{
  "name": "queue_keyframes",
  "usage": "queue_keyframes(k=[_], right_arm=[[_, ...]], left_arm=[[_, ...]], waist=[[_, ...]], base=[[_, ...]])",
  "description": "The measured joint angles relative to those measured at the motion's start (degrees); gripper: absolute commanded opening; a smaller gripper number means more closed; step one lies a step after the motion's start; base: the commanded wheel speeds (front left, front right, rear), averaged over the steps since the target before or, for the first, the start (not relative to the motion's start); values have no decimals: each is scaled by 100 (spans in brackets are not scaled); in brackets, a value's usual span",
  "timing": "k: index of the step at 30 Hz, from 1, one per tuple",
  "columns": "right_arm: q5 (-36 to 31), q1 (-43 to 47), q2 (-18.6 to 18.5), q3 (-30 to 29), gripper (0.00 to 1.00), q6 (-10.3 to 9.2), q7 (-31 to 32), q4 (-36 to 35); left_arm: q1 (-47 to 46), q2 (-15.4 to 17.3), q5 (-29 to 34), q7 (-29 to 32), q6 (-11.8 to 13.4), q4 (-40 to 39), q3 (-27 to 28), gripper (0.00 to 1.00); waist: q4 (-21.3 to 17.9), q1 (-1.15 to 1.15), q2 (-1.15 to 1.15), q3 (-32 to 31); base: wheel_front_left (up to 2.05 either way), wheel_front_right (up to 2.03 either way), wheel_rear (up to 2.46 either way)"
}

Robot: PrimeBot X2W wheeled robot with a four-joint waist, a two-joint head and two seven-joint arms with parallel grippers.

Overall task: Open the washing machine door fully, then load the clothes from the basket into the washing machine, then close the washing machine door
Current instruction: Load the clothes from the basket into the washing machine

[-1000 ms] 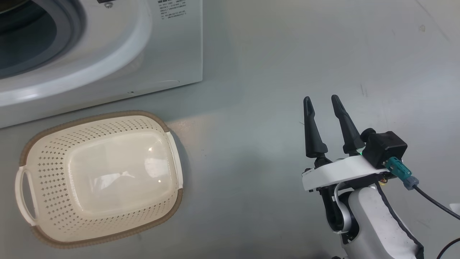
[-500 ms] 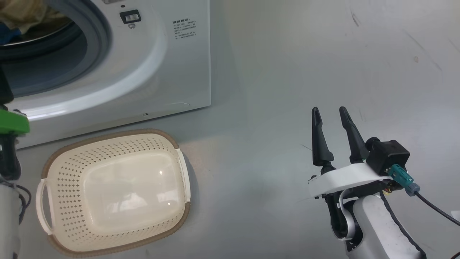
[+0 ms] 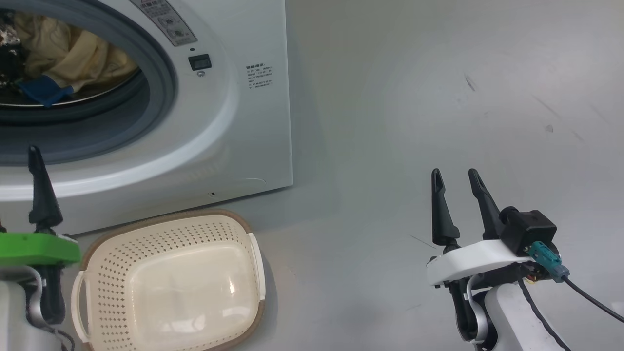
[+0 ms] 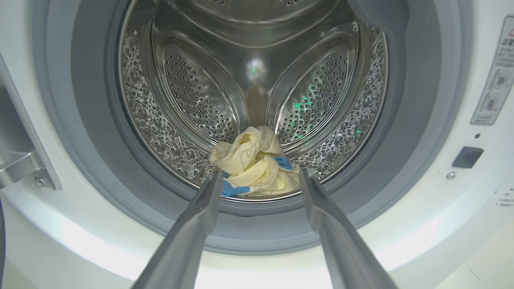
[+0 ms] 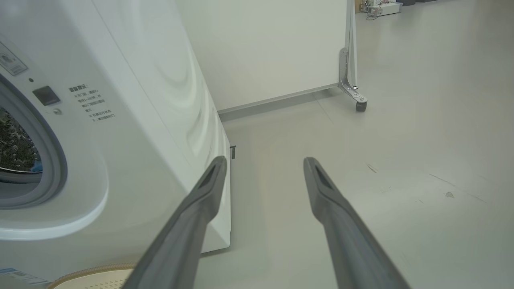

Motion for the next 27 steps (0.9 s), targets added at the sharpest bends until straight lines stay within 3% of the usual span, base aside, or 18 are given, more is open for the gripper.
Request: queue_keyframes(k=[27], right_arm=[[-272,755,-491,27,100,100,2,70]], left_arm=[[2552,-667,800,4,324,-1040,201,100]], waist=[[68,0,0,-1558]], base=[[0,0,0]])
